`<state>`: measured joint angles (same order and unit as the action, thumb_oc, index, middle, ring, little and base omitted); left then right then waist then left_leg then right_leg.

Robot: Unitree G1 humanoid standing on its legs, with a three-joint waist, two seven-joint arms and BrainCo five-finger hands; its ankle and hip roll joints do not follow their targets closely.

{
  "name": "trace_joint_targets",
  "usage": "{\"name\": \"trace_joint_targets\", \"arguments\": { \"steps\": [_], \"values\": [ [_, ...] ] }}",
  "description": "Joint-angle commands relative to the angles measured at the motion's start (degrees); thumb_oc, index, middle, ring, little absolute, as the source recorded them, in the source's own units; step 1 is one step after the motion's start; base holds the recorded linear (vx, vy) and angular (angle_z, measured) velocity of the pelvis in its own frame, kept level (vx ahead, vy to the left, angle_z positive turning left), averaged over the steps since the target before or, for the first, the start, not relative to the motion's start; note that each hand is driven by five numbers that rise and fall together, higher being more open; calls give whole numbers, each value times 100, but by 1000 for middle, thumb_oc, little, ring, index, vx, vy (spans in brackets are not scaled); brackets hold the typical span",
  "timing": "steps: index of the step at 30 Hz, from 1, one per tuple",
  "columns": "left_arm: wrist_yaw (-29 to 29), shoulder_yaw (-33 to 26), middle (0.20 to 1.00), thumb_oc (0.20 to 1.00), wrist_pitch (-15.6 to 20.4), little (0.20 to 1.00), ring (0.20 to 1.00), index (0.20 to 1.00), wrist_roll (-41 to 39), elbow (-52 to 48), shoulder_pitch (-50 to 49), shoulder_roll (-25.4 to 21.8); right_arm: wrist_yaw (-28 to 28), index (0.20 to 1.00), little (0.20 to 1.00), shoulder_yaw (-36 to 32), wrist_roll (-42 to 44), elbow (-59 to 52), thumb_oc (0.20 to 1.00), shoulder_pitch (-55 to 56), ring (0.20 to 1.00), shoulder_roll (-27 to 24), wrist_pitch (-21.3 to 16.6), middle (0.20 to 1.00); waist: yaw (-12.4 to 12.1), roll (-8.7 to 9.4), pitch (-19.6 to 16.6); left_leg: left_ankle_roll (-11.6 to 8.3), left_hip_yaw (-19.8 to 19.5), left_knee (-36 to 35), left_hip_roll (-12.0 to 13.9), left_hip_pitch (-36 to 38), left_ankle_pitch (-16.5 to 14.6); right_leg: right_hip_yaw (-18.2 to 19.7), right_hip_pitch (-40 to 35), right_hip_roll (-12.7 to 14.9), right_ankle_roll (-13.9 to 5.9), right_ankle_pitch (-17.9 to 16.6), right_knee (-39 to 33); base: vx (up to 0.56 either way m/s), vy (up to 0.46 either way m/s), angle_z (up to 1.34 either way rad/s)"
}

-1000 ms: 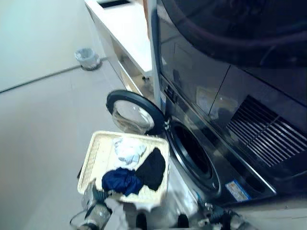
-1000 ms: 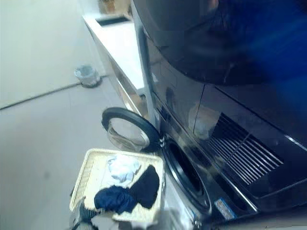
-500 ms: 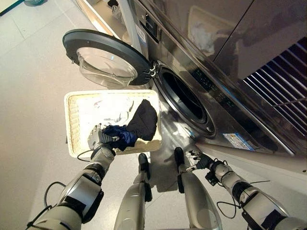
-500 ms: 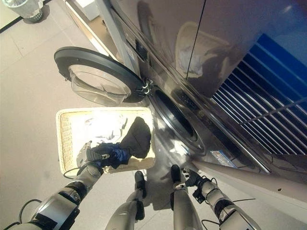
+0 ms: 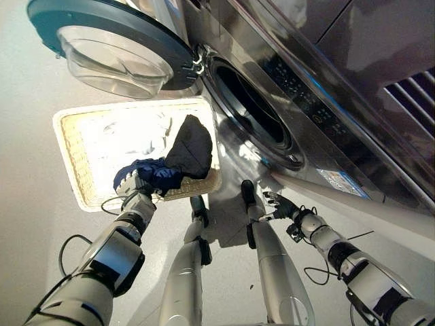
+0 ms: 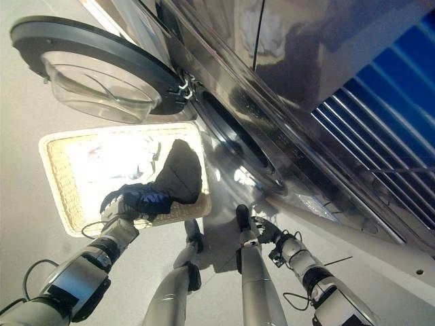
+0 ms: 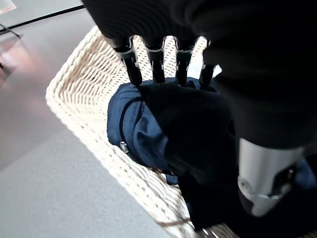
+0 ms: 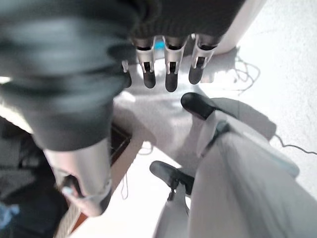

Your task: Put the clothes into the washing machine.

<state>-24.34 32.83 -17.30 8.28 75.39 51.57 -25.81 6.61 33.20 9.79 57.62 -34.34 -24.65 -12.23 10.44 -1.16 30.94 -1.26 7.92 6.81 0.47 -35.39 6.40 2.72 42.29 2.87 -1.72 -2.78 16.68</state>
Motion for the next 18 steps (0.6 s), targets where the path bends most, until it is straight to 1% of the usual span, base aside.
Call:
{"name": "trace_joint_targets", "arguments": {
  "steps": [1,2,3,9,10,11,14,15,16,17,18],
  "values": [
    [110,35,1000,1000,-390,1000,1000,1000,271,223,173,-333,-50,1000,1000,129,325,-287,1000,185,1000,-44,-148,1000,141,503,-114,-187,179,1162,-390,-427,-668,-152,136,7,-222,-917,-1066,-12,-15,4],
    [129,87,1000,1000,-408,1000,1000,1000,287,205,235,-389,-74,1000,1000,120,358,-373,1000,203,1000,-75,-171,1000,170,517,-114,-186,164,1214,-397,-565,-678,-162,285,23,-228,-945,-1044,-1,-15,4],
    [133,106,1000,1000,-412,1000,1000,1000,283,198,233,-391,-73,1000,1000,114,366,-394,1000,225,1000,-84,-168,1000,146,505,-114,-187,163,1265,-370,-575,-735,-165,290,1,-229,-928,-1031,-10,-25,6],
    [19,180,1000,1000,-458,1000,1000,1000,474,145,451,-569,-118,1000,1000,60,700,-729,1000,192,1000,-183,-312,1000,184,560,-114,-196,66,1429,-328,-1104,-767,-206,849,-8,-251,-983,-942,-29,-43,2],
    [-32,187,1000,1000,-441,1000,1000,1000,473,139,501,-619,-131,1000,1000,45,778,-838,1000,198,1000,-201,-327,1000,194,585,-114,-206,36,1483,-323,-1212,-781,-220,953,-8,-254,-993,-915,-32,-68,0],
    [-136,180,1000,1000,-352,1000,1000,1000,345,120,585,-693,-138,1000,1000,23,903,-980,1000,203,1000,-226,-327,1000,210,620,-114,-216,-2,1528,-313,-1337,-797,-234,1074,-14,-259,-1009,-897,-35,-73,-1],
    [-291,98,1000,1000,-217,1000,1000,1000,69,89,668,-752,-169,1000,1000,8,990,-1113,1000,254,1000,-228,-381,1000,224,665,-114,-222,-49,1581,-295,-1483,-814,-246,1211,-22,-265,-1015,-863,-39,-71,1],
    [-369,18,947,947,-49,947,947,947,-210,54,707,-804,-193,1000,1000,-6,1028,-1206,1000,282,1000,-240,-406,1000,223,690,-114,-224,-97,1614,-296,-1583,-829,-262,1303,-26,-264,-1015,-837,-47,-60,2],
    [-383,-3,853,853,-14,853,853,853,-256,42,711,-813,-199,1000,1000,-9,1032,-1228,1000,289,1000,-244,-404,1000,222,693,-114,-223,-106,1618,-295,-1599,-831,-267,1319,-27,-264,-1015,-830,-46,-71,5],
    [-390,-63,576,576,99,576,576,576,-399,9,719,-832,-239,1000,1000,-12,1031,-1284,1000,303,1000,-228,-390,1000,217,703,-114,-225,-136,1653,-299,-1654,-841,-274,1361,-24,-263,-1013,-804,-34,-66,9],
    [-451,-133,379,379,323,379,379,379,-803,-29,722,-840,-257,1000,1000,-12,1058,-1315,1000,307,1000,-222,-405,1000,205,716,-114,-227,-171,1686,-295,-1707,-849,-288,1398,-24,-260,-1000,-758,-34,-74,9]
  ]
}}
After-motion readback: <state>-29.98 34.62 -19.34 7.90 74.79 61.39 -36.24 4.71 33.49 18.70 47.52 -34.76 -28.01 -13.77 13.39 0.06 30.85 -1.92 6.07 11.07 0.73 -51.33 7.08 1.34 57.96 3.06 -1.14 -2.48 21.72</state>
